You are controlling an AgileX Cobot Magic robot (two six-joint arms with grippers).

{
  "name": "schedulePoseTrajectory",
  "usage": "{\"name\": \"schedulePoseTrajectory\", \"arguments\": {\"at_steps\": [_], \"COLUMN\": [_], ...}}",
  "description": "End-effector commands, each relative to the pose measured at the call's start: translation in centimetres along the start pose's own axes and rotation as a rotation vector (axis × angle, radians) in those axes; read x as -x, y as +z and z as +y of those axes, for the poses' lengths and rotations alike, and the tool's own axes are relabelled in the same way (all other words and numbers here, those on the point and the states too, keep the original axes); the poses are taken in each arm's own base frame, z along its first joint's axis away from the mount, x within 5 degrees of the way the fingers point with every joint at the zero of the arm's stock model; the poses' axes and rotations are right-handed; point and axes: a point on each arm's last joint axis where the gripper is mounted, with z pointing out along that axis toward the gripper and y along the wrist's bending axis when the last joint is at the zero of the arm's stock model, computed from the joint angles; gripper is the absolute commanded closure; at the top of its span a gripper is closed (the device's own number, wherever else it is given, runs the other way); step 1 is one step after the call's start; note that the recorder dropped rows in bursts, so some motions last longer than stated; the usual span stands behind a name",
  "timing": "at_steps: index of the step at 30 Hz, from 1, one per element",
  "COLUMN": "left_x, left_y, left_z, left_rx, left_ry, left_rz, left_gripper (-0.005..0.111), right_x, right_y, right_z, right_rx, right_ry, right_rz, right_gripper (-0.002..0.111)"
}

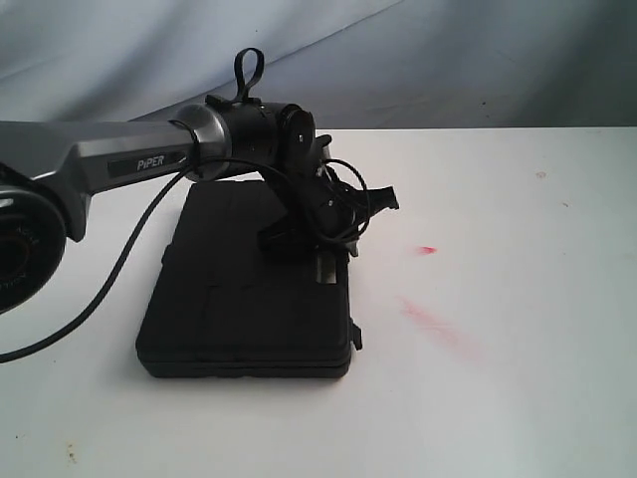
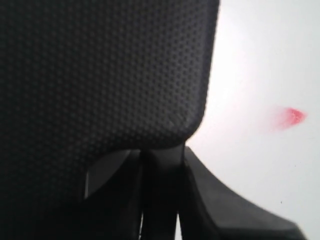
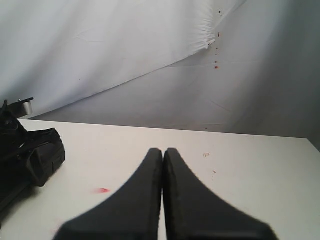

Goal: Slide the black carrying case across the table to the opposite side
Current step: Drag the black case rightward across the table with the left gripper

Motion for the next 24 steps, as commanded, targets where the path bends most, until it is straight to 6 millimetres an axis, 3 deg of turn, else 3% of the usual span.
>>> {"name": "schedulePoseTrajectory", "arguments": {"at_steps": [1, 6, 21, 24], "left_x": [0.44, 0.32, 0.56, 0.57], "left_y": [-0.16, 0.63, 0.54, 0.54], "left_z": [-1.30, -1.00, -1.06, -1.04], "left_rx": [-0.124, -0.115, -0.114, -0.110], "left_ry": [-0.129, -0.131, 0.073, 0.104], "left_rz": [-0.052, -0.041, -0.080, -0.082], "left_gripper": [0.107, 0.107, 0.106, 0.098], "right_x": [-0.07, -0.07, -0.07, -0.07], "right_y": [-0.03, -0.03, -0.03, -0.03], "right_z": [-0.03, -0.03, -0.03, -0.03], "right_rx": [-0.006, -0.006, -0.006, -0.006], "right_ry": [-0.003, -0.003, -0.003, -0.003], "right_rz": [-0.004, -0.004, -0.004, -0.004], "right_gripper": [0.108, 0.108, 0.108, 0.108]}}
